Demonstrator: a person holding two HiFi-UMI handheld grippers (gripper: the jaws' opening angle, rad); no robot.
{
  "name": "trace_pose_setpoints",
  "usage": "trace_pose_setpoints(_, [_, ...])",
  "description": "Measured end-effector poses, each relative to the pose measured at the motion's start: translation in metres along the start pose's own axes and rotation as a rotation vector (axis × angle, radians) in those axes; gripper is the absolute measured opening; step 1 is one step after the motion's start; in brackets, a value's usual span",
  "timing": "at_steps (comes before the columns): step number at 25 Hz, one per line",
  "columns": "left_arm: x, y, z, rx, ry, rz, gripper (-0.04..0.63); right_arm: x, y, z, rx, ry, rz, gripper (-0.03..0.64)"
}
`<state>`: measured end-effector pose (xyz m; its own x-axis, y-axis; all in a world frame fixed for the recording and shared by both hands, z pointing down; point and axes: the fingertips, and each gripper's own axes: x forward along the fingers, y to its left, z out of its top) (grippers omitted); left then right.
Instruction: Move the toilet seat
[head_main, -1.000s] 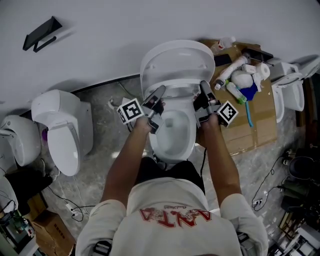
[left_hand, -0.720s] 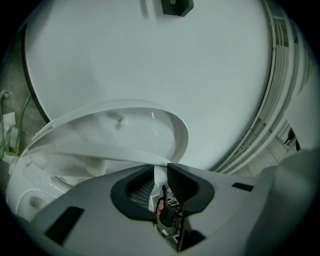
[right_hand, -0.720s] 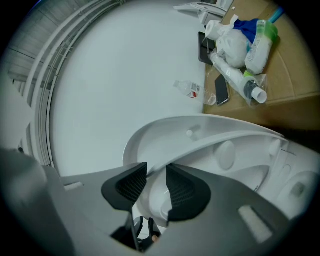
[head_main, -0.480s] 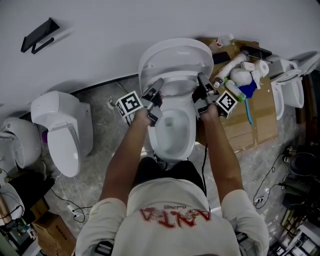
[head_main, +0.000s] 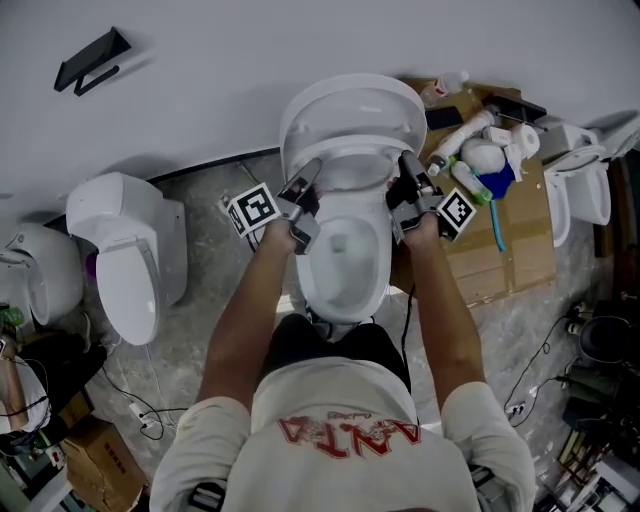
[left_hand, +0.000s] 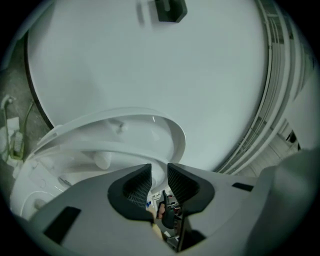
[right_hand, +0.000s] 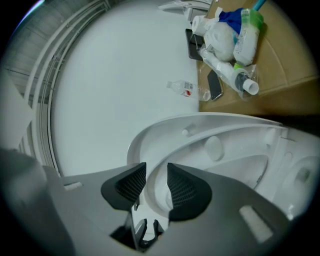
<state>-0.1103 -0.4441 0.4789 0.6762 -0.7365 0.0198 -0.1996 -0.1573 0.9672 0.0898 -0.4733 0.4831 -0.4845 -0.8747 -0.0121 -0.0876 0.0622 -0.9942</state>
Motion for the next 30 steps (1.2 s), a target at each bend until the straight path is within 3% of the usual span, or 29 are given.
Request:
trace_pose_setpoints(3, [-0.021,-0.011,-0.012,0.129,-0.002,0.071,0.080,-0.026,0.009,-0.010,-0.117,0.050,-0.017,0.064])
trace_pose_setpoints(6, [-0.040,-0.041,-0.020,0.251,-0.031,0.082,0.057,-0.054,0.027,-0.018,-0.234,0.086,-0.002,0.005])
trace_pose_setpoints(11, [-0.062,-0.108,-0.042,0.505,-0.063,0.121,0.034,-0.107,0.080,-0.015,-0.386,0.108,0.100,0.002])
trace_pose_setpoints(16, [-0.095,-0.165,-0.109,0.660,-0.062,0.175,0.026,-0.180,0.120,-0.008,-0.501,0.113,0.095,0.002])
trace_pose_setpoints(24, [-0.147,-0.250,-0.192,0.971,-0.036,0.260,0.023,-0.270,0.185,-0.035,-0.921,0.208,0.082,0.002])
trace_pose_setpoints(30, [-0.191,-0.307,-0.214,1.110,-0.060,0.240,0.020,-0.307,0.243,-0.054,-1.111,0.180,0.125,0.002])
